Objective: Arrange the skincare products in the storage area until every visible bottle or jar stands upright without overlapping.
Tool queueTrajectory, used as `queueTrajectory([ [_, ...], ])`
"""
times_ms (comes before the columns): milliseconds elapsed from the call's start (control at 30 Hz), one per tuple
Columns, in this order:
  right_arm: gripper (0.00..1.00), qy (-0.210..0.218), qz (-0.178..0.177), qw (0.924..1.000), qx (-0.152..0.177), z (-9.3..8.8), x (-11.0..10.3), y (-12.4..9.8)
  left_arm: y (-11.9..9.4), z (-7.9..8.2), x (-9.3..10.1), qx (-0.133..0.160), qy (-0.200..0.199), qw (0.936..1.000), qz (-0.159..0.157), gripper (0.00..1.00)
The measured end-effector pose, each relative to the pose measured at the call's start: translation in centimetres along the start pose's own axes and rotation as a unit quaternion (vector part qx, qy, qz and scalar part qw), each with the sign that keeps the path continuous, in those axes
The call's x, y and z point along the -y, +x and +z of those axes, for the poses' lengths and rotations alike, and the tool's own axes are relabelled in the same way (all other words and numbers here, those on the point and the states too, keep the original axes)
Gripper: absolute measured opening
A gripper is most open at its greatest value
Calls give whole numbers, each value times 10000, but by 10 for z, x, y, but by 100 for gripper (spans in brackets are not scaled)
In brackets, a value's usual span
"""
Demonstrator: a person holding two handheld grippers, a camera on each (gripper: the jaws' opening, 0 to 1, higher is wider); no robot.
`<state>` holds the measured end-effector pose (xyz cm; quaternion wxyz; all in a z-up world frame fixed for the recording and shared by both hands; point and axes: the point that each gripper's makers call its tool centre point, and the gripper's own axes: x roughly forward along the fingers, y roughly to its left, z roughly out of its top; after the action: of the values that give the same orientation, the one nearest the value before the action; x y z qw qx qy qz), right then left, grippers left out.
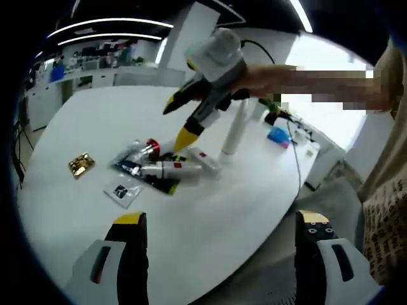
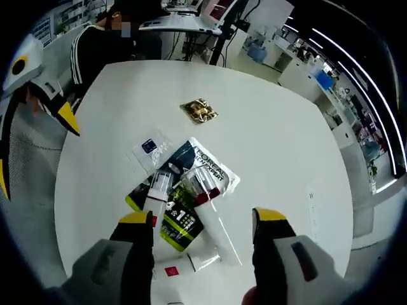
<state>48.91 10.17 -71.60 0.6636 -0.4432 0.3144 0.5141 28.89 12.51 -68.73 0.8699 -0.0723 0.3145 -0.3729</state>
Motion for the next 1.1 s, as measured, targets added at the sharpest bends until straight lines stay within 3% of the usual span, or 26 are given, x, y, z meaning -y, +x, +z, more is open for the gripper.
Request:
queueTrajectory([
  [500,54,-483,609,9941,-762,-27,8,46,2,-3,-4,-52,-100,9999,-15,94],
  [900,46,-268,1106,9909,-713,-34,9,62,2,-5,-7,-87,-209,9997,41,93],
  [1000,42,-310,1402,9874,-667,-34,1,62,3,-5,-6,-107,-222,9997,32,93],
  [1100,41,-557,1401,9868,-589,-34,1,63,4,-7,-7,-138,-226,9996,36,92],
])
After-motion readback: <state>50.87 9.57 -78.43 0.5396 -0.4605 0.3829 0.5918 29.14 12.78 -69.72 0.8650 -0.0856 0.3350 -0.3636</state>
